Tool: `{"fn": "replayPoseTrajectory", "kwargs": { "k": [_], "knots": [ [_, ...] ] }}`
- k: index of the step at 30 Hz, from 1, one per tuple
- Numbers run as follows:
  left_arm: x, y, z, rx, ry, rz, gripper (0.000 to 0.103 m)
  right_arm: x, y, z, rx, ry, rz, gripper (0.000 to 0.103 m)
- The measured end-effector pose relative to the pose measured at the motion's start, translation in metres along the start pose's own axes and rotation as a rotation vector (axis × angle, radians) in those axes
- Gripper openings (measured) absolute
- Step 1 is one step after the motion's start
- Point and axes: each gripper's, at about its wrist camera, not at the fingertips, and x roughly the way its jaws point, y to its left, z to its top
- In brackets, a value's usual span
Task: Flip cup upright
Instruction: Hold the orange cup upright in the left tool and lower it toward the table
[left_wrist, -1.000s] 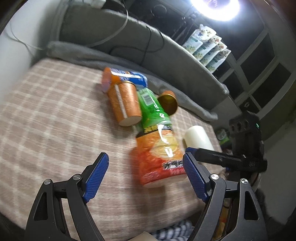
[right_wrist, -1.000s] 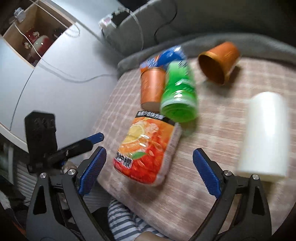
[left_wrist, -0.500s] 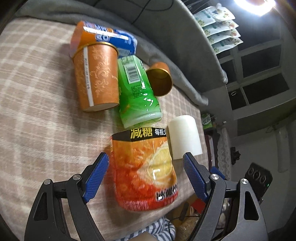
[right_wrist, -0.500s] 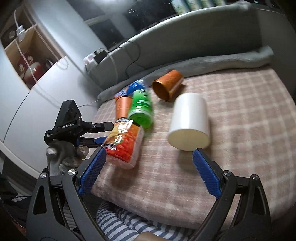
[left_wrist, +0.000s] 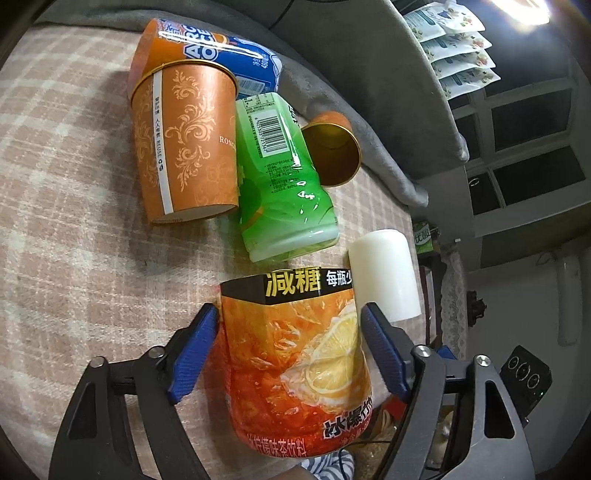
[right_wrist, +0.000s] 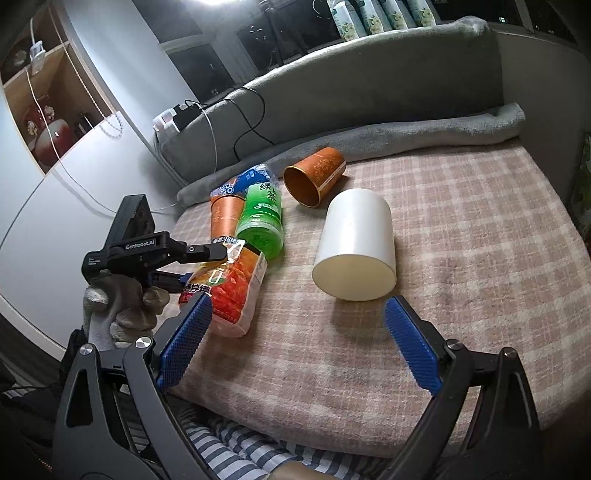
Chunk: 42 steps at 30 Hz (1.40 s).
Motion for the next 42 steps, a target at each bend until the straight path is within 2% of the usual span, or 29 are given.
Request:
{"fn": "replayPoseTrajectory", "kwargs": {
  "k": [9,15,28,35,42],
  "knots": [
    [0.002,-0.007,0.001,0.02,-0.014,0.014,0.075,0.003,-0.002,-0.002,0.014,-0.004,-0.011,0.096],
    [-0.006,-0.015,-0.004,0.066,-0.052,0.025,0.074,0.004,-0.002,-0.002,0.012,-0.002,-0.015,0.096],
    [-0.019,-0.05,-0.022,0.252,-0.194,0.129,0.072,0.004,-0.002,-0.002,0.007,-0.014,-0.038,0.096],
    [-0.013,-0.077,-0.036,0.395,-0.276,0.223,0.071,0.001,-0.002,0.0,-0.001,-0.028,-0.054,0.096],
    [-0.008,-0.09,-0.042,0.479,-0.319,0.288,0.071,-0.002,-0.003,0.0,-0.001,-0.037,-0.066,0.096]
  ]
}}
